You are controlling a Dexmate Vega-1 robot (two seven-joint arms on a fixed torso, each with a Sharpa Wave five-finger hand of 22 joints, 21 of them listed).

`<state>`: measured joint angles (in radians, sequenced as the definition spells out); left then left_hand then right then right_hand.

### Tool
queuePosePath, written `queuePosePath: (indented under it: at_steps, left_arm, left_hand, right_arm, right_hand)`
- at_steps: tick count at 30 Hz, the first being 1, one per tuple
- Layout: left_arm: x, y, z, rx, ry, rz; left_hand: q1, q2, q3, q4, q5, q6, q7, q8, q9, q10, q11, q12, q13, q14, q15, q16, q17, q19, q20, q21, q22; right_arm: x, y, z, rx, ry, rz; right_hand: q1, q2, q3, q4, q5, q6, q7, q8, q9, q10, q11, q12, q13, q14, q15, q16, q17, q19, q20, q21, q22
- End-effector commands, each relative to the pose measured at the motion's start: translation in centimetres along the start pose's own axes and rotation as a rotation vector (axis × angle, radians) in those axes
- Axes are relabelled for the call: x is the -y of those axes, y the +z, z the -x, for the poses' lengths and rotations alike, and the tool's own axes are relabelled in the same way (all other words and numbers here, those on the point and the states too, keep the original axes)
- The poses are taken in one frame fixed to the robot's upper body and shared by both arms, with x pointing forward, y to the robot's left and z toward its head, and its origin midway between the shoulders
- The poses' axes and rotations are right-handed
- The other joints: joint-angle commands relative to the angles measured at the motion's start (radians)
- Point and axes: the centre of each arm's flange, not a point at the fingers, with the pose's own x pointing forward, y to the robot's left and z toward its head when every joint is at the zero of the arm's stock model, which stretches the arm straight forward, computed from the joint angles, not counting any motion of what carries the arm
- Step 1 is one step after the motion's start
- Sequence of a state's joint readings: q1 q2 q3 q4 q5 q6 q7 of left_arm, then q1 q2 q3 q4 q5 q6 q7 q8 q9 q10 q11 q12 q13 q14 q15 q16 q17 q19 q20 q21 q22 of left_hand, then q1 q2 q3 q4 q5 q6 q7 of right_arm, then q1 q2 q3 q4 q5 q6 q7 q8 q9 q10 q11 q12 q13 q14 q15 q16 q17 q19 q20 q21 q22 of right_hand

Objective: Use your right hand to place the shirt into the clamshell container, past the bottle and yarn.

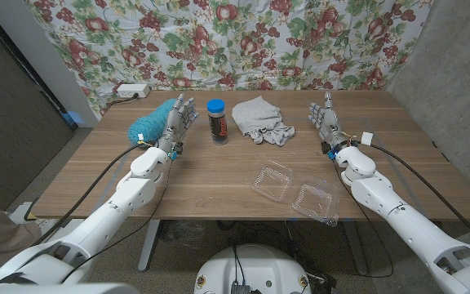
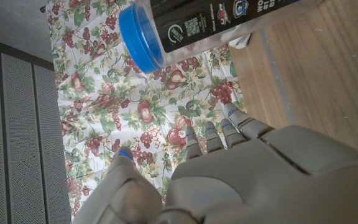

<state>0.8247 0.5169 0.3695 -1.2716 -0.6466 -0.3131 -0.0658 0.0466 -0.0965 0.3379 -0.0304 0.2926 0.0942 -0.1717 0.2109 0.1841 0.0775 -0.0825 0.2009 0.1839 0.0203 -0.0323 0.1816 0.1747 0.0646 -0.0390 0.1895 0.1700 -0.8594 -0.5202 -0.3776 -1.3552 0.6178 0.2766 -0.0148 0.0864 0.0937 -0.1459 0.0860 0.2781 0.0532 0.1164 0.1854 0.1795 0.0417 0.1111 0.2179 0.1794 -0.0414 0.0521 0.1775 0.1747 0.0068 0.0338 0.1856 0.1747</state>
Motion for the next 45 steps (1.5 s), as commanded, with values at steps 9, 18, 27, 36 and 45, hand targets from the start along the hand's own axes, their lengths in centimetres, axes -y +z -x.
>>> queuePosePath:
  at_steps: [9, 18, 27, 36, 45]
  left_arm:
    - [0.1, 0.2, 0.2, -0.005, -0.01, -0.009]
    - [-0.3, 0.1, 0.4, -0.034, -0.036, -0.055]
    - [-0.9, 0.2, 1.5, -0.043, -0.042, -0.071]
    - [-0.2, 0.5, 1.1, -0.017, -0.051, -0.054]
    - [-0.3, 0.8, 1.3, -0.009, -0.051, -0.06]
  left_hand:
    - [-0.005, 0.004, 0.003, -0.006, 0.007, 0.007, -0.005, -0.001, 0.005, -0.001, -0.007, 0.003, 0.002, -0.001, -0.061, 0.004, 0.003, 0.004, -0.025, 0.003, 0.005]
    - [-0.004, 0.005, 0.003, -0.007, 0.007, 0.008, -0.006, -0.002, 0.005, -0.001, -0.007, 0.002, 0.002, -0.004, -0.058, 0.004, 0.003, 0.003, -0.026, 0.003, 0.005]
    - [-0.002, 0.006, 0.003, -0.008, 0.007, 0.013, -0.008, -0.001, 0.005, 0.005, -0.009, 0.004, 0.002, -0.001, -0.058, 0.005, 0.003, 0.006, -0.027, 0.004, 0.005]
    - [0.0, 0.008, 0.004, -0.011, 0.007, 0.019, -0.008, -0.001, 0.005, 0.009, -0.008, 0.005, 0.002, 0.002, -0.06, 0.006, 0.003, 0.01, -0.029, 0.005, 0.005]
    - [0.001, 0.009, 0.004, -0.012, 0.008, 0.02, -0.007, -0.002, 0.005, 0.01, -0.009, 0.005, 0.002, 0.002, -0.06, 0.006, 0.003, 0.01, -0.028, 0.005, 0.005]
  right_arm:
    - [0.0, 1.8, -1.1, 0.007, 0.043, 0.131]
    - [-0.2, 2.5, -1.5, 0.002, 0.053, 0.211]
    - [-0.4, 3.1, -1.4, -0.002, 0.052, 0.286]
    - [-0.6, 3.8, -1.6, -0.005, 0.056, 0.378]
    - [-0.8, 4.2, -1.8, -0.001, 0.055, 0.446]
  right_hand:
    - [0.042, -0.008, 0.005, -0.025, 0.006, -0.012, 0.002, 0.008, 0.005, -0.006, 0.006, -0.003, 0.005, -0.023, 0.005, -0.004, 0.002, -0.019, -0.003, -0.002, 0.002]
    - [0.095, -0.006, 0.025, -0.058, 0.007, -0.01, -0.005, 0.015, 0.005, -0.028, 0.002, -0.011, 0.005, -0.04, -0.008, -0.003, 0.002, -0.027, -0.006, 0.001, 0.002]
    - [0.119, -0.015, 0.029, -0.075, 0.012, -0.013, -0.007, 0.016, 0.005, -0.037, -0.007, -0.014, 0.005, -0.046, -0.011, -0.002, 0.001, -0.031, -0.008, 0.001, 0.002]
    - [0.137, -0.017, 0.034, -0.087, 0.016, -0.017, -0.009, 0.015, 0.005, -0.043, -0.009, -0.015, 0.005, -0.053, -0.012, -0.003, 0.001, -0.035, -0.006, 0.001, 0.002]
    - [0.15, -0.019, 0.037, -0.095, 0.02, -0.017, -0.01, 0.016, 0.005, -0.044, -0.01, -0.014, 0.006, -0.058, -0.013, -0.003, 0.001, -0.039, -0.005, 0.001, 0.002]
